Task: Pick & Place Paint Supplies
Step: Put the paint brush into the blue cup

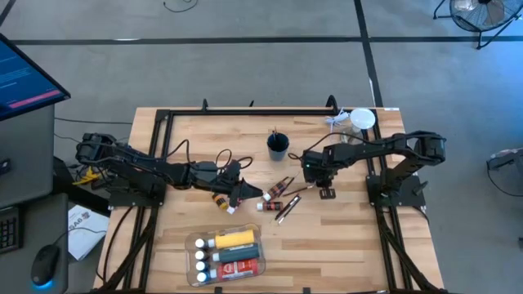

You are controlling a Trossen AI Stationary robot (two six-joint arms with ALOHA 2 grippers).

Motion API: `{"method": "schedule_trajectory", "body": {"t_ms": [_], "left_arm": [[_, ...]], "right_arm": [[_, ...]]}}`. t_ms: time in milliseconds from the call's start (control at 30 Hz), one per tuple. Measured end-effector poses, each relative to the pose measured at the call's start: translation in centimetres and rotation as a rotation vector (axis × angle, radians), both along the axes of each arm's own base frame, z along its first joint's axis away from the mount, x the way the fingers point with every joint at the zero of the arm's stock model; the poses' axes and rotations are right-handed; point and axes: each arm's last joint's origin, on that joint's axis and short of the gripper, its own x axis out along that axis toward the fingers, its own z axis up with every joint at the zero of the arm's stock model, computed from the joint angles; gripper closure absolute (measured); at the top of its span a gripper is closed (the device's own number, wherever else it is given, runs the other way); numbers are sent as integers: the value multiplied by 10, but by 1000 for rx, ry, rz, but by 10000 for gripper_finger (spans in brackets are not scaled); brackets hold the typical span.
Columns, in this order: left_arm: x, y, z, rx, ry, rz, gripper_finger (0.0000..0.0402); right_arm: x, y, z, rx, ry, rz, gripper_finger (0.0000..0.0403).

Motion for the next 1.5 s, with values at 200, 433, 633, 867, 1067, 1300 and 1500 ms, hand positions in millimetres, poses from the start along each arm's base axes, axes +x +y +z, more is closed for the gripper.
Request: {"method": "schedule_trajectory", "body": {"t_ms": [200,433,633,867,1067,1300,1500], "left_arm": [[0,0,0,0,0,0,400],[0,0,0,0,0,0,400],[0,0,0,0,0,0,400],[0,0,0,0,0,0,400],[0,-1,0,0,0,-3,400],[0,-1,0,-1,1,-2,400],[0,-1,0,-1,0,-2,400]], "right_arm": [[1,6,0,-8,0,42,323],[4,10,1,-19,-27,59,299],[5,10,1,-23,-37,57,295],[7,12,1,-26,-53,68,295],[10,21,-2,-27,-53,105,294],[12,29,-10,-38,-10,127,295],[12,26,-11,-25,-6,89,313]]}}
